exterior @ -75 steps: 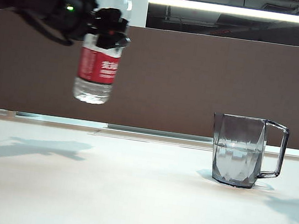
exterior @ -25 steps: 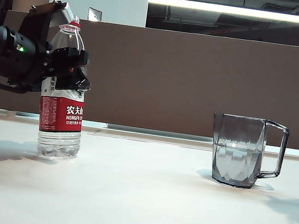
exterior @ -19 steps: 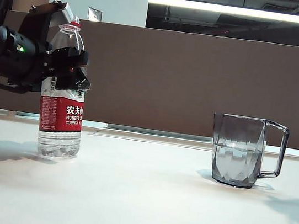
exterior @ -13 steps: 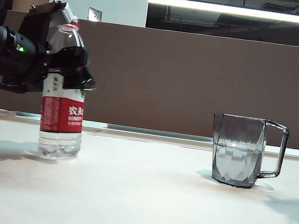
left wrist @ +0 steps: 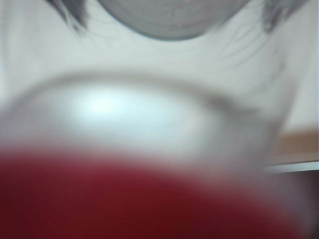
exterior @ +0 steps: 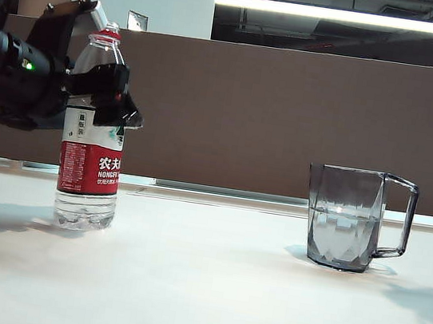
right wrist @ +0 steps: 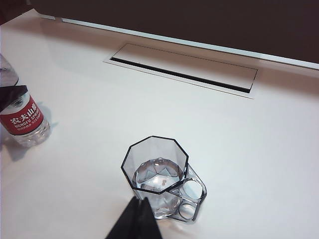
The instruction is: Pick up the mineral water bottle with the left hand on the table and pour water into the mug until it's half full.
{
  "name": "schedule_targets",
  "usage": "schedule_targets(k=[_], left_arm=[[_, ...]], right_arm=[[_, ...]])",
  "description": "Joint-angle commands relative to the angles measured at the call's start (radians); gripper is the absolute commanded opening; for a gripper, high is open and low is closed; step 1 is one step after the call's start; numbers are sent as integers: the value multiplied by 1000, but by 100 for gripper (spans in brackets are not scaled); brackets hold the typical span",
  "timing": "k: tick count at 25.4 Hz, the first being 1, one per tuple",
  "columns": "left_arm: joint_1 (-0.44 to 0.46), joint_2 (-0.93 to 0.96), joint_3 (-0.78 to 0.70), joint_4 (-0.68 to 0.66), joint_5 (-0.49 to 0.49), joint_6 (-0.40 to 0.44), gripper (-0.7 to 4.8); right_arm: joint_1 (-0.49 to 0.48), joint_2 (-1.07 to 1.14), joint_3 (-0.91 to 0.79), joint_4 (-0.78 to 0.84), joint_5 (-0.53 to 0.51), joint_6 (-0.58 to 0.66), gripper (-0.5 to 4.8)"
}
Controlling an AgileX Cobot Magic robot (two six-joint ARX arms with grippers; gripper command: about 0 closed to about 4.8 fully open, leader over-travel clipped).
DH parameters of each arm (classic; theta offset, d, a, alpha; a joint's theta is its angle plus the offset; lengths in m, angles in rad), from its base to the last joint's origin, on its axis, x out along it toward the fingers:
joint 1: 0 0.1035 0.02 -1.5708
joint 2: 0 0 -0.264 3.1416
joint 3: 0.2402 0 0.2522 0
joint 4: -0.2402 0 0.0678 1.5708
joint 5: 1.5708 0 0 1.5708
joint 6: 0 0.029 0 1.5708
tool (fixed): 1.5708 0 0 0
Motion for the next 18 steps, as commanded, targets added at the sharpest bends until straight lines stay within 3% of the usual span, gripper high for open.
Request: schedule_targets(k=[1, 18], left_arm=[[0, -53, 3, -79, 2, 28, 468], [-1, -328, 3, -497, 2, 49, 468]], right_arm=[[0, -4, 6, 16, -4, -3, -8], [0, -24, 6, 8, -2, -3, -8]])
